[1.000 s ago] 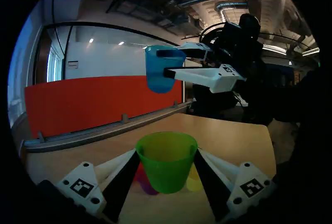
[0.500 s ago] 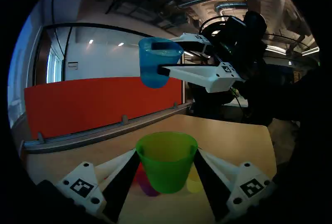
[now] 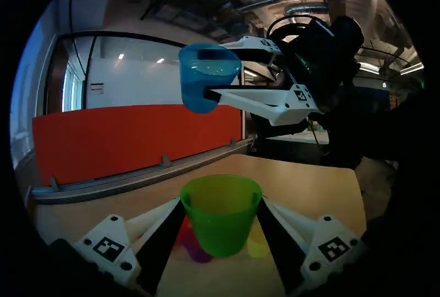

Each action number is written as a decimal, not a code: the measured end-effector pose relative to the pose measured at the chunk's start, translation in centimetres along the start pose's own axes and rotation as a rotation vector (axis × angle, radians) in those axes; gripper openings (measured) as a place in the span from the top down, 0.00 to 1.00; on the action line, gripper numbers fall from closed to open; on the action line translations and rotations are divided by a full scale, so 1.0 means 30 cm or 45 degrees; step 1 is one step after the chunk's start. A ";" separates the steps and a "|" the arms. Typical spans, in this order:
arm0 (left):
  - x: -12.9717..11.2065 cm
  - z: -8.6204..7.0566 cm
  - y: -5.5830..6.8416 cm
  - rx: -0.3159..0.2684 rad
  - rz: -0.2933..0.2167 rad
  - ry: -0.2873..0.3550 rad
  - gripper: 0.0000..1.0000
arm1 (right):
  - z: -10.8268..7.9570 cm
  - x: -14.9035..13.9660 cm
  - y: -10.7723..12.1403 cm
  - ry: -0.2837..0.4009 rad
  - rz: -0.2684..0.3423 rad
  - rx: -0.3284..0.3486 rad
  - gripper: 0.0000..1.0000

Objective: Pour water

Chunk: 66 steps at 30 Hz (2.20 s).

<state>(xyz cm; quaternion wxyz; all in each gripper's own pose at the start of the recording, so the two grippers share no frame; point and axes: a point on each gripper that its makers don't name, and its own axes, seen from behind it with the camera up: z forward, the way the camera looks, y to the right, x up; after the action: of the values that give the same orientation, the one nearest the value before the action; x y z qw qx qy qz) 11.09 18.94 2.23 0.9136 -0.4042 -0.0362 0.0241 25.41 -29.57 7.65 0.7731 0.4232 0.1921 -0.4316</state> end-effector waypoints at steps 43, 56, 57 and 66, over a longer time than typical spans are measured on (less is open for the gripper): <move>0.020 -0.006 0.007 0.007 0.031 0.008 0.14 | 0.009 0.007 0.059 -0.037 -0.390 -0.015 0.11; 0.026 -0.010 0.012 0.004 0.039 0.007 0.14 | 0.009 0.027 0.076 -0.037 -0.446 -0.024 0.11; 0.027 -0.010 0.012 0.004 0.039 0.008 0.14 | 0.008 0.028 0.077 -0.037 -0.450 -0.024 0.11; 0.028 -0.009 0.017 0.002 0.043 0.005 0.14 | 0.007 0.032 0.076 -0.041 -0.500 -0.022 0.11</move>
<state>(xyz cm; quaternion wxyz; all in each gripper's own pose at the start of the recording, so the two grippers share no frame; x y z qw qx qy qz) 11.94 19.14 1.71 0.9135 -0.4041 -0.0274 0.0386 27.83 -29.62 8.25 0.6808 0.3640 0.2624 -0.5790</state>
